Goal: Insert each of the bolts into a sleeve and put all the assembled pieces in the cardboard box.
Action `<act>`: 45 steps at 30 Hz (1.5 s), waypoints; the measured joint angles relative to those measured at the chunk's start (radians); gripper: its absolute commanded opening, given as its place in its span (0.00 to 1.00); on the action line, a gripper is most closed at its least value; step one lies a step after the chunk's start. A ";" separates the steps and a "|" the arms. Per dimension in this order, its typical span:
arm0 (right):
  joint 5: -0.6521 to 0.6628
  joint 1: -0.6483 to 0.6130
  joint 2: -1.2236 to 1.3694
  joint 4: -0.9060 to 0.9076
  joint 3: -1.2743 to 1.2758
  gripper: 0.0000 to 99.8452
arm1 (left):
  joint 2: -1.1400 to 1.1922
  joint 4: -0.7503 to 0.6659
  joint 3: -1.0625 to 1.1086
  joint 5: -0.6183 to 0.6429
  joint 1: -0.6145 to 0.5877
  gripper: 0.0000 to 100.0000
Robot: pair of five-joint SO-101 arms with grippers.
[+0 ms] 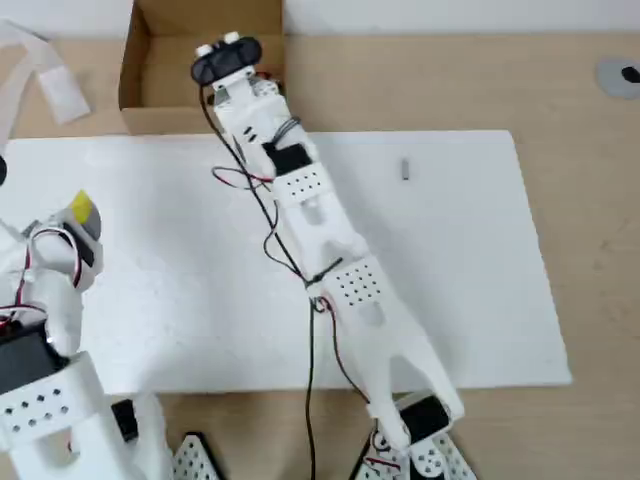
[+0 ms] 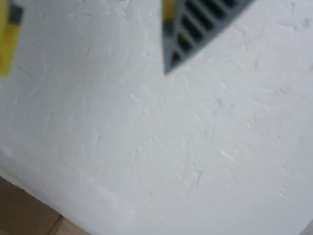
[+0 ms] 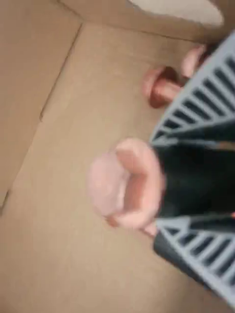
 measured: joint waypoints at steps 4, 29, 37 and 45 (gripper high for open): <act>0.006 0.006 0.008 0.044 -0.026 0.03 | 0.000 0.000 0.005 0.000 0.000 0.21; 0.020 0.011 -0.302 0.635 -0.072 0.01 | -0.074 0.127 0.005 -0.272 -0.003 0.01; 0.021 0.011 -0.601 1.203 -0.072 0.01 | -0.328 0.127 0.112 -0.256 -0.003 0.01; -0.017 0.115 -0.885 1.277 0.052 0.01 | -0.583 0.052 0.496 -0.232 -0.003 0.01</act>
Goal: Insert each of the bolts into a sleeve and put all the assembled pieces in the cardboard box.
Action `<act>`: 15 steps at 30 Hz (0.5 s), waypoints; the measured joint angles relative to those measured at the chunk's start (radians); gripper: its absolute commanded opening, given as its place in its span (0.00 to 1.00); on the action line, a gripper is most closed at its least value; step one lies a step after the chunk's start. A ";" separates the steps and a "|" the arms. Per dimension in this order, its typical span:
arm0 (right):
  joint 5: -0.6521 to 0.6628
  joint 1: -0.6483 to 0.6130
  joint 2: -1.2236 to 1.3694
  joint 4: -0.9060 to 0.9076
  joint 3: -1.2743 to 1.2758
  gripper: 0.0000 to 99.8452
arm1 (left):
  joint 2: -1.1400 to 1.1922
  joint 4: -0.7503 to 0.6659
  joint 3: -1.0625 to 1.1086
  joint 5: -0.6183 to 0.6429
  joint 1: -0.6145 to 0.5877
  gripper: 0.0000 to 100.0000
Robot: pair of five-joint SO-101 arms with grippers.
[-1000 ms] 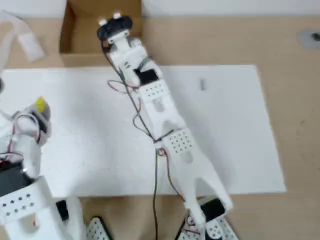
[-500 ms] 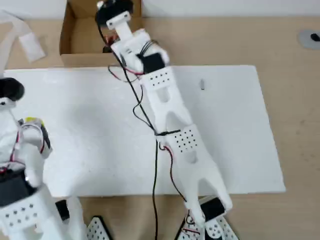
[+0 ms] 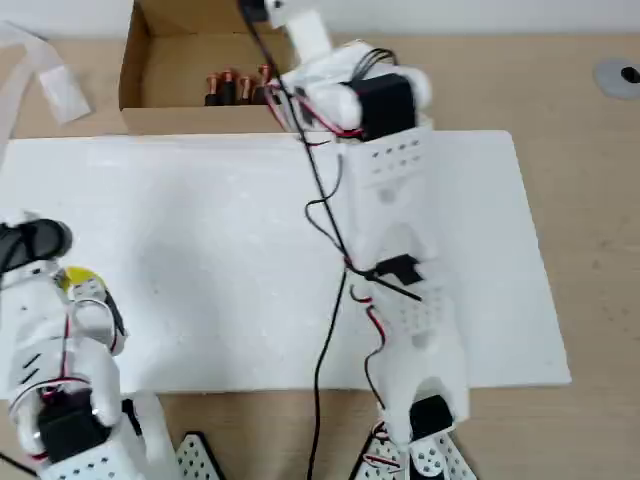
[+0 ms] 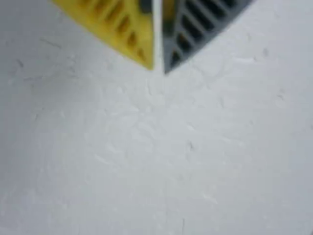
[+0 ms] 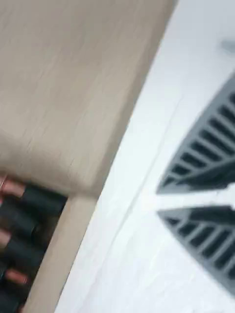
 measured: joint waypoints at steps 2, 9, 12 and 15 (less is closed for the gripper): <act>-0.002 0.035 -0.092 0.000 0.103 0.01 | -0.058 -0.037 0.107 0.000 0.000 0.01; -0.002 0.143 -0.631 0.002 0.701 0.01 | -0.141 -0.071 0.278 0.000 0.000 0.01; -0.002 0.153 -0.887 -0.011 1.048 0.01 | -0.140 -0.071 0.333 0.000 0.000 0.01; -0.002 0.158 -1.123 -0.091 1.399 0.01 | -0.140 -0.071 0.402 0.000 0.000 0.01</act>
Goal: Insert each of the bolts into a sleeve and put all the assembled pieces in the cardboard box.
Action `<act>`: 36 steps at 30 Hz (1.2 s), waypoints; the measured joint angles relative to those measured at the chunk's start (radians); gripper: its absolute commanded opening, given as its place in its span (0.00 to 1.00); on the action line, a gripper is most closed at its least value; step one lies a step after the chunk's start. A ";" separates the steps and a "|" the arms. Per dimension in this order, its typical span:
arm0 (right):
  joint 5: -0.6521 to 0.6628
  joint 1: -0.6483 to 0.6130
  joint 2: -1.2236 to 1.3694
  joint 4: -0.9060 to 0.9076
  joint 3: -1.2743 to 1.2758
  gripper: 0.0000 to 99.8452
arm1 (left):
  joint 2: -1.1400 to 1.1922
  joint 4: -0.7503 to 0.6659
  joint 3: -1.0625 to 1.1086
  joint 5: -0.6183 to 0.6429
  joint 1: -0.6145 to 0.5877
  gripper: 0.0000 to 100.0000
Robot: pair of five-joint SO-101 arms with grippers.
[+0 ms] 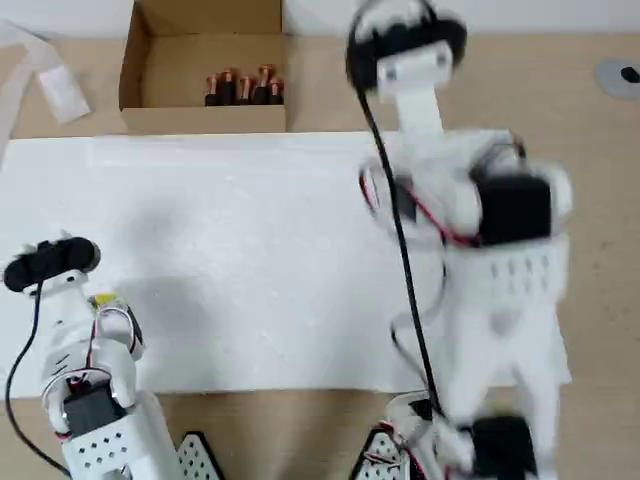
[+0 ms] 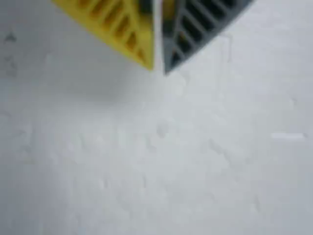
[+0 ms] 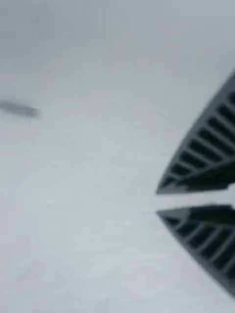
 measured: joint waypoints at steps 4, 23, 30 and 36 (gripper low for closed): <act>0.000 0.003 -0.319 -0.181 0.460 0.01 | 0.000 -0.002 0.023 0.000 0.000 0.01; 0.000 0.032 -1.335 -0.321 1.583 0.01 | 0.000 -0.003 0.025 0.000 0.000 0.01; 0.000 0.071 -1.335 -0.305 1.654 0.01 | 0.000 -0.003 0.025 0.000 0.000 0.01; 0.000 0.164 -1.335 -0.316 1.712 0.01 | 0.000 -0.003 0.025 0.000 0.000 0.01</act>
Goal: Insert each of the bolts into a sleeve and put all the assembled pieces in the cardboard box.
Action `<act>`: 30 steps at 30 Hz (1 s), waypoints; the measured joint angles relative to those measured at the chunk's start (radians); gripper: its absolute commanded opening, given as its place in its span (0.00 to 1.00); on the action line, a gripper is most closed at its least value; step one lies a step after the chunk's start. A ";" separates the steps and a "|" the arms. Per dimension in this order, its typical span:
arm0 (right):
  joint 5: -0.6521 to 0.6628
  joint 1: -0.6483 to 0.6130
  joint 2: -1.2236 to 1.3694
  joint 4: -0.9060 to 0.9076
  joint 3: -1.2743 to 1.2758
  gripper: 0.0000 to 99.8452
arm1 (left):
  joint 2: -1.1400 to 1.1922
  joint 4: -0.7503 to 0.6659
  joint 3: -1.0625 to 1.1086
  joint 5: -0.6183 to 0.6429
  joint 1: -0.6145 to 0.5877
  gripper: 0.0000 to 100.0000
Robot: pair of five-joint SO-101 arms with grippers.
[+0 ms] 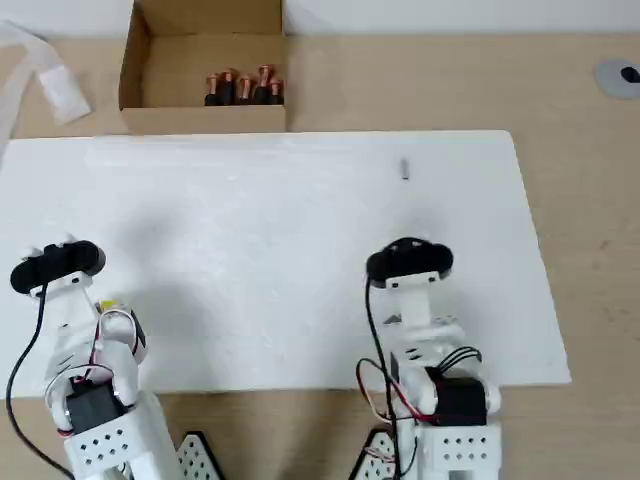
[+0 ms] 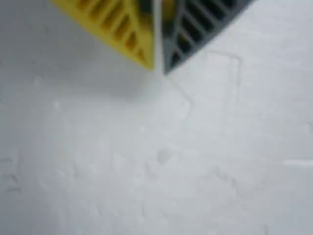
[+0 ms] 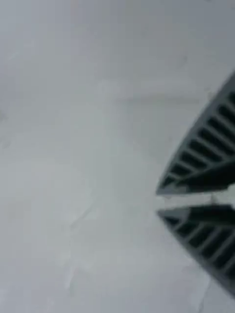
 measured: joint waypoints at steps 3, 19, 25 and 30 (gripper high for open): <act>0.000 0.031 0.000 -0.006 0.005 0.01 | 0.000 0.000 0.000 0.000 0.000 0.01; 0.000 0.035 0.000 -0.008 0.005 0.01 | 0.000 0.000 0.000 0.000 0.000 0.01; 0.000 0.035 0.000 -0.008 0.005 0.01 | 0.000 0.000 0.000 0.000 0.000 0.01; 0.000 0.035 0.000 -0.008 0.005 0.01 | 0.000 0.000 0.000 0.000 0.000 0.01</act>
